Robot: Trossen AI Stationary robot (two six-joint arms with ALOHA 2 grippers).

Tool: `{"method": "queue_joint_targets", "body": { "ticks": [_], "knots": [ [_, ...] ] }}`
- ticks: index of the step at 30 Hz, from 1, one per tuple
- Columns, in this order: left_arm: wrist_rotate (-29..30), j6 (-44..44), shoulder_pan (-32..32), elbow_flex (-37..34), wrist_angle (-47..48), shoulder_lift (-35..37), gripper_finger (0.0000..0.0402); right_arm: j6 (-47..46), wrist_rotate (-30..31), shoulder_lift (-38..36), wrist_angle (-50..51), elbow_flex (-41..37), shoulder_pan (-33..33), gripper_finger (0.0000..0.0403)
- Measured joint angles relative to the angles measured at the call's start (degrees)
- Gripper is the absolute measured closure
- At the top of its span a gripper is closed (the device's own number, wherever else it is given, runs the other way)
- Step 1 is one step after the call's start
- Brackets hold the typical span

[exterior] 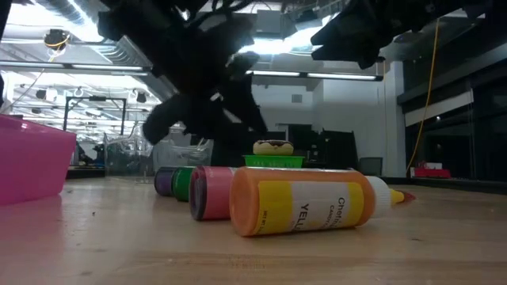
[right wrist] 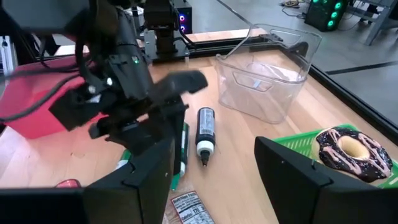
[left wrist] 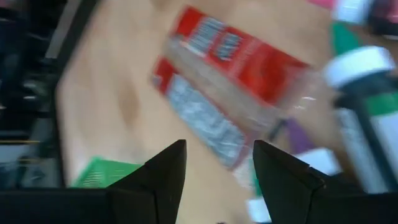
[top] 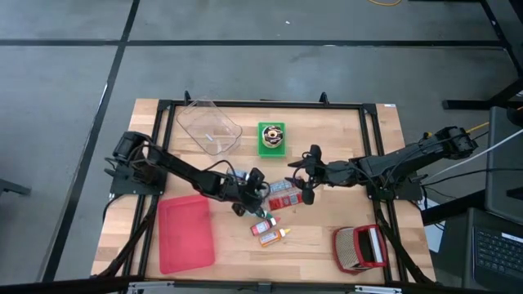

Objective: Pick & Place Food Item
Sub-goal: Put the red popcorn bag into the pink bin

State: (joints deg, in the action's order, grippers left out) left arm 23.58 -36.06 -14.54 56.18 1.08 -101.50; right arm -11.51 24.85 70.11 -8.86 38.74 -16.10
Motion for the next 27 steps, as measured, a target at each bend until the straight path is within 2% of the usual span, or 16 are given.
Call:
{"method": "queue_joint_targets", "body": {
  "ticks": [7, 13, 27],
  "knots": [
    [0.3, -1.8, -0.9, 0.2, 1.3, -0.6, 0.0220, -0.3, -0.5, 0.0, -0.1, 0.0, 0.0, 0.0176],
    [-0.9, -2.7, 0.8, 0.2, 1.3, -0.8, 0.0220, -1.4, -0.5, 0.0, -0.1, 0.0, -0.1, 0.0176],
    [-6.0, -10.8, 2.8, 0.9, -0.2, -7.3, 0.0219, -1.4, -2.0, 0.0, -0.3, 0.0, -0.1, 0.0176]
  ]
}}
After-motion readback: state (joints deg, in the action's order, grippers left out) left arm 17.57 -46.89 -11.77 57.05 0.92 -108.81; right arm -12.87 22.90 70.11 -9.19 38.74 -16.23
